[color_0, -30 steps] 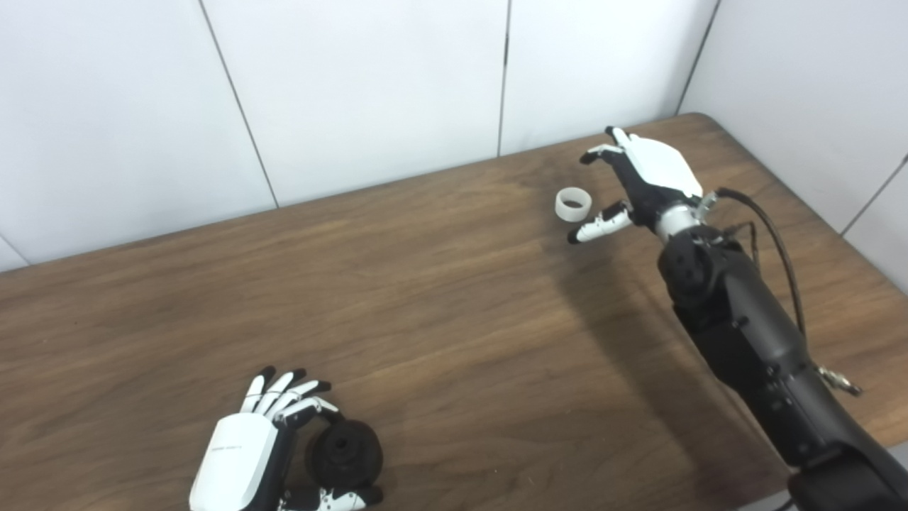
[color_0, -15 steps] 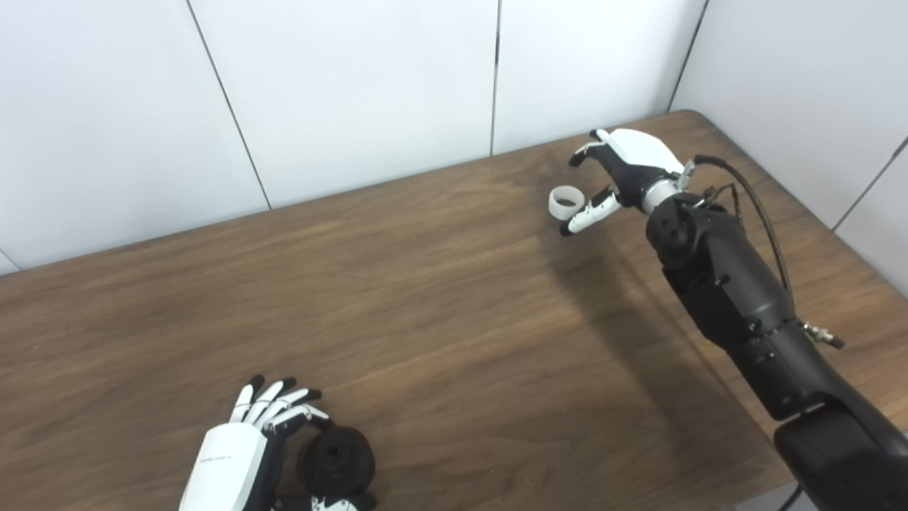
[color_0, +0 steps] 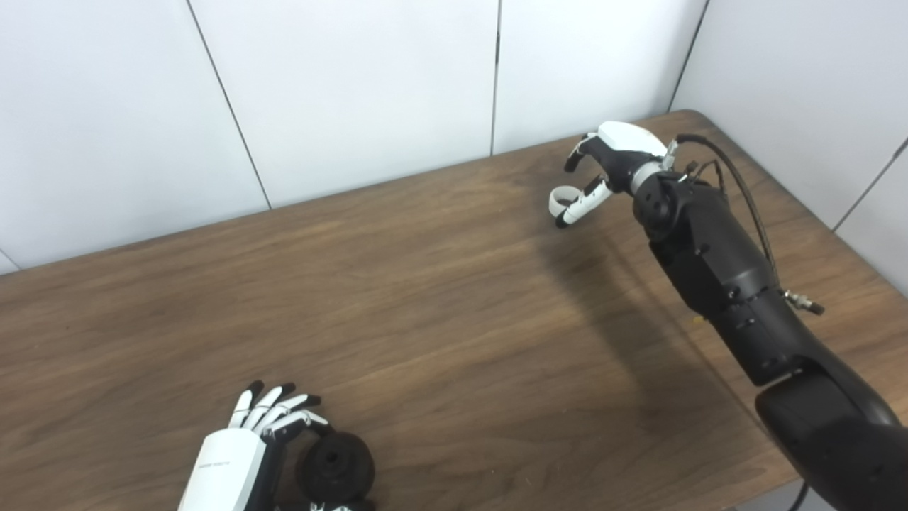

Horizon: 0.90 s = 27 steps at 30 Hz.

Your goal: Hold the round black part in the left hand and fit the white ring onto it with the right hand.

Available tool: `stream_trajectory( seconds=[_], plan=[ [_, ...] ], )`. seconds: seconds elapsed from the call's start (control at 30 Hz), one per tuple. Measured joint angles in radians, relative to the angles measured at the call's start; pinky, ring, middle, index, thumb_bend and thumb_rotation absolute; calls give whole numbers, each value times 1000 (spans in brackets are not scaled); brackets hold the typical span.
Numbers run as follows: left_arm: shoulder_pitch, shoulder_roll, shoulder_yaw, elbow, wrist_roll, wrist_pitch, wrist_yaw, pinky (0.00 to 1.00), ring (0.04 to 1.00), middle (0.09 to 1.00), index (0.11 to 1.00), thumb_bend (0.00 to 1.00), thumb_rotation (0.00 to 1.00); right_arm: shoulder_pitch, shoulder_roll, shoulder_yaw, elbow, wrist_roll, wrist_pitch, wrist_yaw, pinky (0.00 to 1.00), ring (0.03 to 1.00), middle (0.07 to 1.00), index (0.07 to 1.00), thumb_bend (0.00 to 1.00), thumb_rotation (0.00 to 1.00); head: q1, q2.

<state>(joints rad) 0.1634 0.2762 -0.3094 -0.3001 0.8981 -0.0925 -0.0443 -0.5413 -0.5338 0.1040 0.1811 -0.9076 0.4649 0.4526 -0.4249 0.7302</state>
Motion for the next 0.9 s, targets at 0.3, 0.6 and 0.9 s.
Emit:
stream_trajectory(
  seconds=[0.3,0.6,0.9],
  plan=[
    [15,-1,5,-16,0,3,-11,1000,905,798,485,522,47,-32,0,31,51,7,0,0,1000,1000,953,705,826,296,11,0],
    [17,-2,5,-17,0,3,-13,1000,900,795,485,522,47,-40,0,50,88,7,0,0,1000,1000,949,696,815,303,14,3],
    [17,-2,7,-17,1,3,-16,1000,899,791,485,522,47,-40,0,49,89,4,0,0,1000,1000,940,688,803,287,11,8]
  ],
)
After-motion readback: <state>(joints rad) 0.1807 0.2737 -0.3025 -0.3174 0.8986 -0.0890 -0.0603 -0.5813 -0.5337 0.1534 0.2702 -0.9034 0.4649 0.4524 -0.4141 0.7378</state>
